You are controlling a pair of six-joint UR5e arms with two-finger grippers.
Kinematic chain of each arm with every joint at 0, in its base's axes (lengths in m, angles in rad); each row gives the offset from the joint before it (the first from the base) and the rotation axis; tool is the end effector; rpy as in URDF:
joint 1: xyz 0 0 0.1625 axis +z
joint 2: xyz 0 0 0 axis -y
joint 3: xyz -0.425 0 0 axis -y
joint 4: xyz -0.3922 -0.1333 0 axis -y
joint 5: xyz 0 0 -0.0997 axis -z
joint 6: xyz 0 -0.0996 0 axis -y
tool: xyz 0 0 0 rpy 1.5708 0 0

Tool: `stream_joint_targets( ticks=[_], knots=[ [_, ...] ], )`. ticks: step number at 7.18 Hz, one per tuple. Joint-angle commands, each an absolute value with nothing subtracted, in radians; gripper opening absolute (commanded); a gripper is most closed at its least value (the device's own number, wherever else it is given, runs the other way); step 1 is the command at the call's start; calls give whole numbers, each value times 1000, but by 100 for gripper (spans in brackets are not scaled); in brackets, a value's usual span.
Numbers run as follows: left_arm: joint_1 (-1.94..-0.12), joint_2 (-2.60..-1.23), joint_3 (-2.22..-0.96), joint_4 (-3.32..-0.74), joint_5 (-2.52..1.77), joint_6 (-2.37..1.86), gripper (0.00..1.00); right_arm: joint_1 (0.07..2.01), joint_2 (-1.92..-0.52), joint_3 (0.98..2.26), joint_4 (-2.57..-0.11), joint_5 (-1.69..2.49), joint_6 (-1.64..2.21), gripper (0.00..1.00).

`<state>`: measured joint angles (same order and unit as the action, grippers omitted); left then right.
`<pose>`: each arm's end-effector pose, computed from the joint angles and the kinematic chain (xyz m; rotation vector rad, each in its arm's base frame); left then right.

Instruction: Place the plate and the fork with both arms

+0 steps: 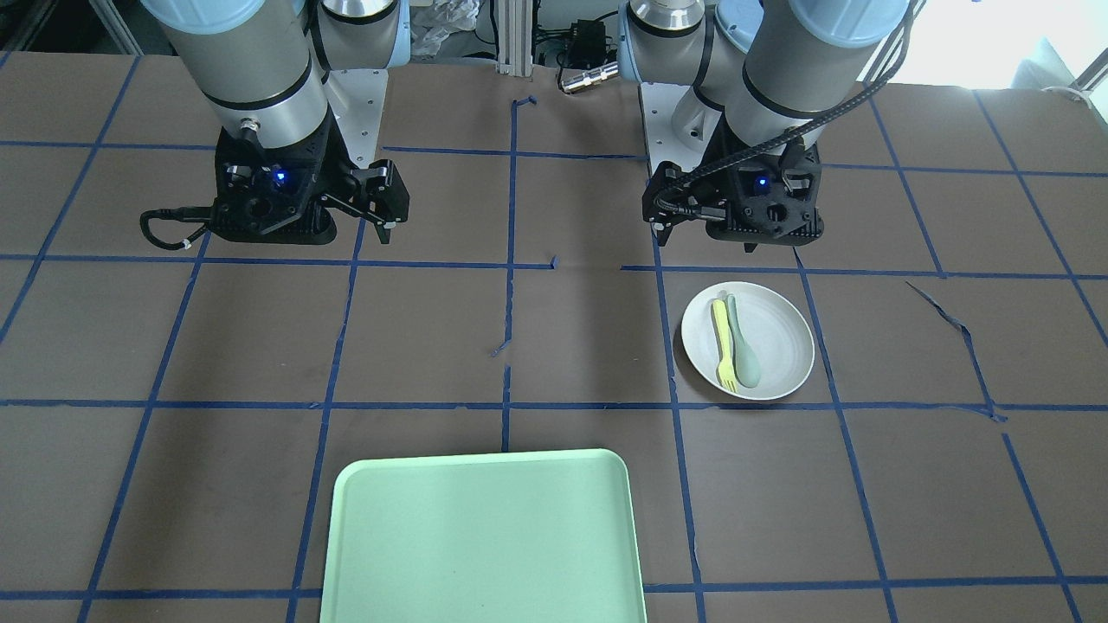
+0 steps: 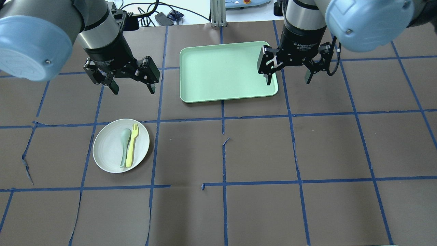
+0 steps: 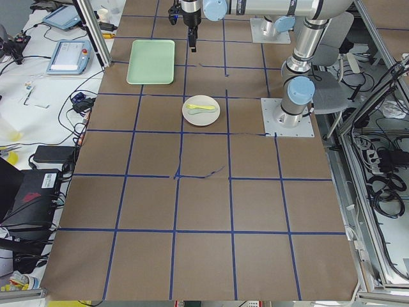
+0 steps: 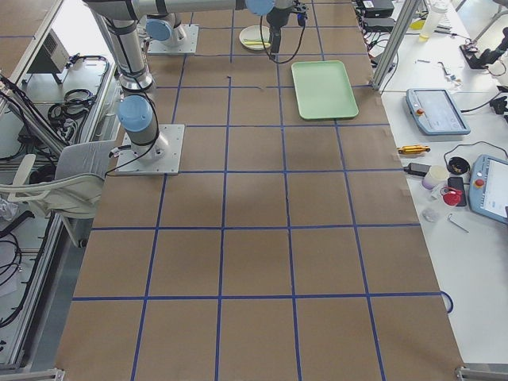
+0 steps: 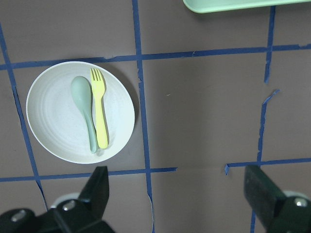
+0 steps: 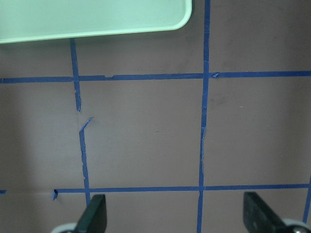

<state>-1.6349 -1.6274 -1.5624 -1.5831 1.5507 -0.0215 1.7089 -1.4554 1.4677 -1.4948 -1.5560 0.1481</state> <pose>-0.1676 -0.4996 0.4625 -0.0656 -3.1220 -0.0958 0.2067 -0.5080 0.4719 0.0167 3.1364 0.1404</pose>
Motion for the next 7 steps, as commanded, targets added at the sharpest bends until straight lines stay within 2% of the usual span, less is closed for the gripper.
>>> stream_joint_targets(
  ticks=[1, 7],
  knots=[
    [-1635, -1629, -1563, -1583, 1551, -20, 100, 1706, -1456, 1468, -1496, -1555, 146, 100],
    [-1631, -1632, -1563, -1582, 1552, -20, 100, 1674, -1456, 1465, -1508, -1549, 133, 100]
  ],
)
